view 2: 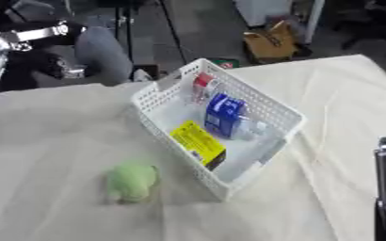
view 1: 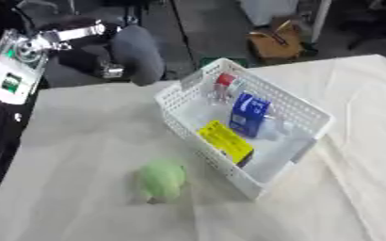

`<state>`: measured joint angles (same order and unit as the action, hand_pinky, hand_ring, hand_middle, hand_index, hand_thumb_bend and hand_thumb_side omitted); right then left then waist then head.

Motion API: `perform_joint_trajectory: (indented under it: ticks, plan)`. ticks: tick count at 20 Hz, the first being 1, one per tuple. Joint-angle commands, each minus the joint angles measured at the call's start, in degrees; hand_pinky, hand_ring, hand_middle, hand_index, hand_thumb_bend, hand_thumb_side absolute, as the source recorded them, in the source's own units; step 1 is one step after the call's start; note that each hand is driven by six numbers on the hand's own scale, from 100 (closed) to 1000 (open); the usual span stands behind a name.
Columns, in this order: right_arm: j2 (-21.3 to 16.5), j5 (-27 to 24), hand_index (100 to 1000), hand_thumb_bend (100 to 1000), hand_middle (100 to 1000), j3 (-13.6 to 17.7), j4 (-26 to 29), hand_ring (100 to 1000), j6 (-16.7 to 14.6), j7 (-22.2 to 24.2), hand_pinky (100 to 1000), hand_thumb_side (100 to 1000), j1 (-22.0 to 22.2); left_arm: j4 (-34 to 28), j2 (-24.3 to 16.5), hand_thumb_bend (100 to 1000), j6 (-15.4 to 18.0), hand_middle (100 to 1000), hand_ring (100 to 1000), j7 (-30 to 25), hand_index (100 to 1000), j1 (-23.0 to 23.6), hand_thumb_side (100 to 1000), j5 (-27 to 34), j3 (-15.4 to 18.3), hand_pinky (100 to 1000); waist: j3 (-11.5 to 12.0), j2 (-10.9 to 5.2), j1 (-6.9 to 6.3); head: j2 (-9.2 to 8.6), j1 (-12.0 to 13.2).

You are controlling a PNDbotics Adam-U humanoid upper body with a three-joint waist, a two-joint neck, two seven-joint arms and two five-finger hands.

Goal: Pick up objects on the table and place them in the box.

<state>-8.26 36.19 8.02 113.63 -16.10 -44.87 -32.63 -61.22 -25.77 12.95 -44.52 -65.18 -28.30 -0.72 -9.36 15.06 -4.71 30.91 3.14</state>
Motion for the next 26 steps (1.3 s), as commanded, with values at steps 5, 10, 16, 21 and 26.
perform_joint_trajectory:
  ticks: [5, 10, 16, 21, 26]
  plan:
    - [-0.3, 0.0, 793, 100, 583, -0.5, 1.0, 722, -0.2, 0.1, 790, 923, -1.3, -1.2, 0.5, 100, 0.9, 530, 554, 0.4, 449, -2.9, 522, -1.1, -0.6, 797, -0.9, -0.64, -0.11, -1.40, 1.0]
    - [-0.1, -0.2, 793, 100, 584, -0.7, 1.0, 722, -0.4, 0.2, 791, 922, -1.7, -0.9, 2.1, 100, 0.8, 522, 545, 0.4, 445, -3.9, 531, -1.3, -0.9, 791, -1.7, -0.20, -0.30, -2.23, 1.5]
    - [0.2, -0.4, 793, 100, 583, -0.9, 1.0, 722, -0.7, 0.3, 792, 921, -2.5, 0.0, 3.2, 100, 0.5, 516, 540, 0.5, 442, -4.3, 545, -0.4, -1.1, 788, -3.1, 0.51, -0.70, -3.35, 2.2]
    - [0.3, -0.7, 793, 100, 583, -1.0, 1.0, 723, -0.8, 0.3, 793, 918, -3.0, 1.6, 3.8, 100, 0.4, 511, 531, 1.9, 439, -5.2, 552, -1.5, -0.8, 781, -3.9, 1.15, -0.96, -3.93, 2.8]
    - [0.5, -0.9, 793, 100, 583, -1.2, 1.0, 723, -1.0, 0.4, 793, 920, -3.4, 4.1, 4.9, 100, 1.9, 516, 531, 4.8, 469, -5.7, 575, -2.2, -0.9, 785, -4.6, 1.54, -1.04, -4.29, 3.3]
